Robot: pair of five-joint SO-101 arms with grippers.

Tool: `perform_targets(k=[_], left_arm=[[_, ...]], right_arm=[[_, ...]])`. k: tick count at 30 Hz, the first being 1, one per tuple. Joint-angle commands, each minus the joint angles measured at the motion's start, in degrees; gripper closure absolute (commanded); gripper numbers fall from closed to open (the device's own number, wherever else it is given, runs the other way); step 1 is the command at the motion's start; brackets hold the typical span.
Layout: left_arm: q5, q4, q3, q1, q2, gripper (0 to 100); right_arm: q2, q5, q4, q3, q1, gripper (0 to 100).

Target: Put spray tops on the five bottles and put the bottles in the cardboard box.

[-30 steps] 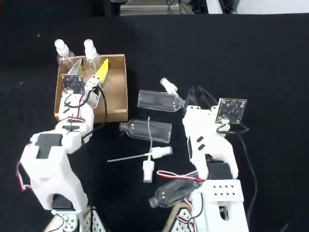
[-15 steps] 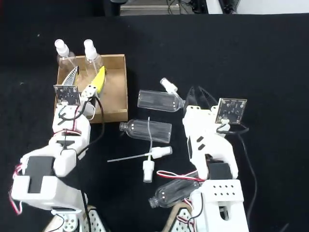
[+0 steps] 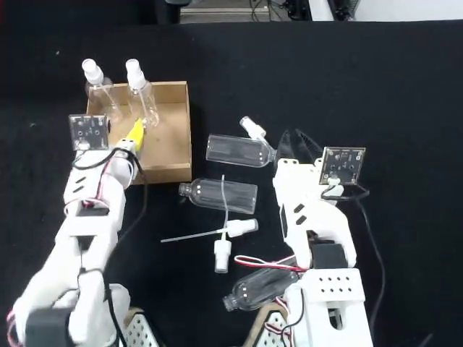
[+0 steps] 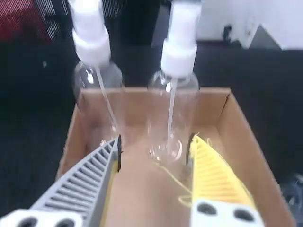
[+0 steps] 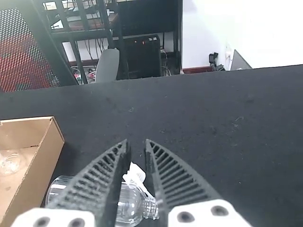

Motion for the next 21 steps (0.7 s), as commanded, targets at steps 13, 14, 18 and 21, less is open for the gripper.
perform_targets(k=[13, 14, 18, 21], left_arm=[[0.2, 39.9, -29.7, 4.8, 5.9, 78], [0.2, 39.9, -30.7, 5.3, 8.0, 78], [0.5, 38.6, -34.9, 7.2, 14.6, 79], [0.6, 34.5, -35.9, 7.3, 18.6, 79]], right_arm=[[0.5, 0.8, -1.7, -0.2, -0.8, 96.2], [0.5, 0.8, -1.7, -0.2, -0.8, 96.2], [0.5, 0.8, -1.7, -0.2, -0.8, 96.2], [0.5, 0.8, -1.6, -0.2, -0.8, 96.2]])
